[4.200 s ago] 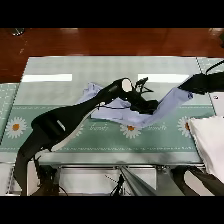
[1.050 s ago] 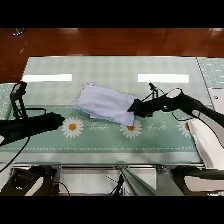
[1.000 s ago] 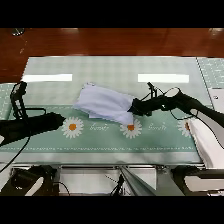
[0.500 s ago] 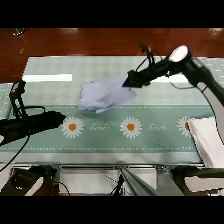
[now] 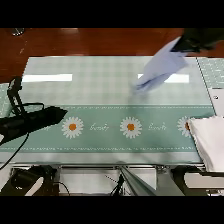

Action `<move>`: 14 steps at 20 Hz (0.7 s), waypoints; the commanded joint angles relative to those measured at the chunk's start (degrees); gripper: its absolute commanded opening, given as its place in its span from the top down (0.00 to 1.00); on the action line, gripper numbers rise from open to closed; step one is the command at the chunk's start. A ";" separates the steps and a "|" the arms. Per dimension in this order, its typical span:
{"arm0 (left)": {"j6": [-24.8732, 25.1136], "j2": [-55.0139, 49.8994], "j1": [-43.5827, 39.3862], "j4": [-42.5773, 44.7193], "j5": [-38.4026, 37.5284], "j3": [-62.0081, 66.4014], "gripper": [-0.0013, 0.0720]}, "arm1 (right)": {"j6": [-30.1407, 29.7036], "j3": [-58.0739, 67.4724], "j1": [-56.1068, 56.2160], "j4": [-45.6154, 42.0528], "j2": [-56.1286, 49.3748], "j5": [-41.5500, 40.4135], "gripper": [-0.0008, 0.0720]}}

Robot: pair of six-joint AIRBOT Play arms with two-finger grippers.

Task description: Fold the shirts.

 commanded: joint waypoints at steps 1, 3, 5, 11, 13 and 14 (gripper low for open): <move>-0.02 -0.22 0.00 -0.09 1.66 0.00 0.95 | 2.75 0.57 -11.50 -1.46 3.23 8.72 0.96; -0.02 -0.26 0.00 -0.09 1.66 0.00 0.95 | 3.61 -2.60 -18.01 -3.56 6.82 8.76 0.96; -0.02 -0.26 0.00 -0.09 1.62 0.00 0.95 | 4.07 -6.64 -24.11 -7.93 10.82 8.76 0.96; -0.02 -0.26 0.00 -0.09 1.70 0.00 0.95 | 2.43 -26.95 -39.12 -24.26 26.32 8.76 0.96; 0.00 -0.26 0.00 -0.07 1.68 0.00 0.95 | 3.48 -34.95 -43.67 -32.30 32.30 8.74 0.96; 0.04 -0.24 0.00 -0.07 1.66 0.00 0.95 | 4.57 -38.91 -45.79 -36.96 35.76 8.72 0.96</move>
